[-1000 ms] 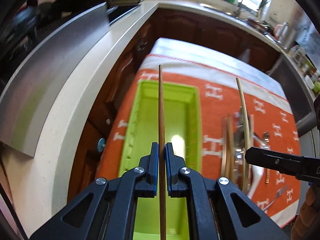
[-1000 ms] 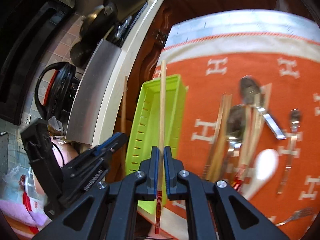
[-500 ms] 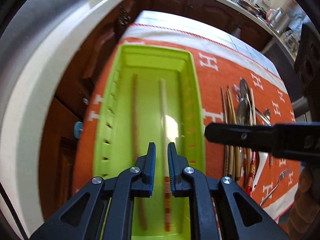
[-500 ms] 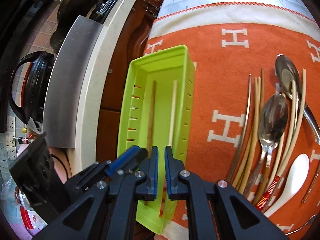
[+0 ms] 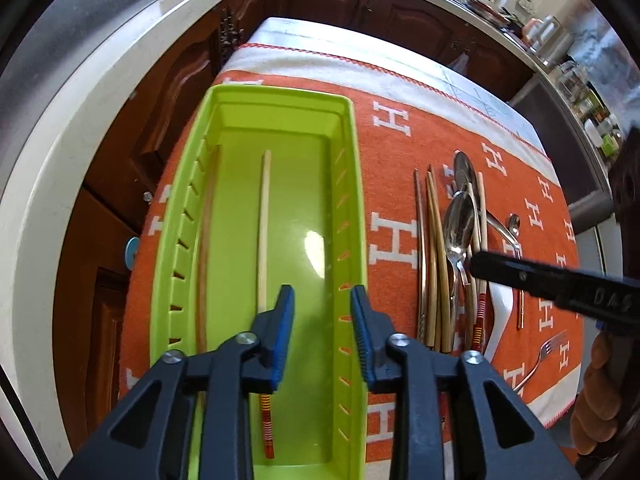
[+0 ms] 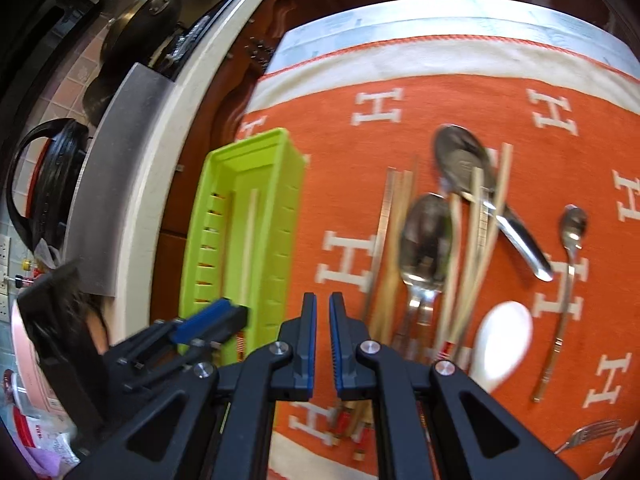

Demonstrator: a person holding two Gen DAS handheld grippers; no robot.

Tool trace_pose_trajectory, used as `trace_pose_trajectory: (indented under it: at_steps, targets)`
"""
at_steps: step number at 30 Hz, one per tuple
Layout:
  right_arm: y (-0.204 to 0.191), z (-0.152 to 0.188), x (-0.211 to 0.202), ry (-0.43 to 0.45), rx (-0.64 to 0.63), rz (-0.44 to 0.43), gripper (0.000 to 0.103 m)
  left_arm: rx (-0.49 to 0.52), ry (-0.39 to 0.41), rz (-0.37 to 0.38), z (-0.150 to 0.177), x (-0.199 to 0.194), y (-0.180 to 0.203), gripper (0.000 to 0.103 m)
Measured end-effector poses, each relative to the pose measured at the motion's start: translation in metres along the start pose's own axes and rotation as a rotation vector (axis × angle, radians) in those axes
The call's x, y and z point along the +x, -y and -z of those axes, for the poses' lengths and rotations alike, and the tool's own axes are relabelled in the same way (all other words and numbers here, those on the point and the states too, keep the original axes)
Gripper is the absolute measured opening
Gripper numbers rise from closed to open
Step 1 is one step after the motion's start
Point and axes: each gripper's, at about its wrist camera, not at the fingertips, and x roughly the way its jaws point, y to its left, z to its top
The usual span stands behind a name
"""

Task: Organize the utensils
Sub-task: 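Move both tools back over the utensil pile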

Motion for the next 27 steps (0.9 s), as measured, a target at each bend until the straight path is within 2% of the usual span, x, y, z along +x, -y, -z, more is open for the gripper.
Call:
trace_pose_trajectory:
  at_steps: [2,4,10,12,14,15,18,20,23,27]
  targets:
    - [0.009,0.005,-0.001,0.001,0.01,0.011,0.007,-0.019,0.013,0.02,0.0,-0.007,-0.004,0.051]
    - [0.016,0.011,-0.003,0.005,0.012,0.026,0.007,-0.028,0.045,0.029,-0.001,-0.017,-0.003,0.059]
    - [0.035,0.026,-0.01,0.028,0.015,0.059,0.007,0.053,0.052,0.003,0.0,-0.015,0.02,0.06]
    - [0.042,0.029,-0.014,0.039,0.021,0.061,0.007,0.075,0.034,-0.002,0.002,-0.008,0.029,0.05]
    - [0.047,0.033,-0.018,0.048,0.022,0.064,0.007,0.088,0.005,-0.004,0.004,0.001,0.036,0.028]
    - [0.05,0.035,-0.02,0.05,0.021,0.062,0.007,0.091,-0.009,-0.004,0.006,0.006,0.039,0.023]
    - [0.054,0.04,-0.023,0.049,0.011,0.062,0.007,0.113,0.0,-0.056,0.01,0.008,0.046,0.018]
    - [0.055,0.045,-0.024,0.052,0.002,0.069,0.007,0.117,-0.008,-0.052,0.011,0.007,0.048,0.009]
    - [0.059,0.051,-0.025,0.048,0.005,0.069,0.007,0.124,-0.019,-0.029,0.016,0.006,0.052,0.009]
    - [0.064,0.055,-0.024,0.045,0.016,0.067,0.007,0.157,-0.009,-0.065,0.02,0.006,0.058,0.009]
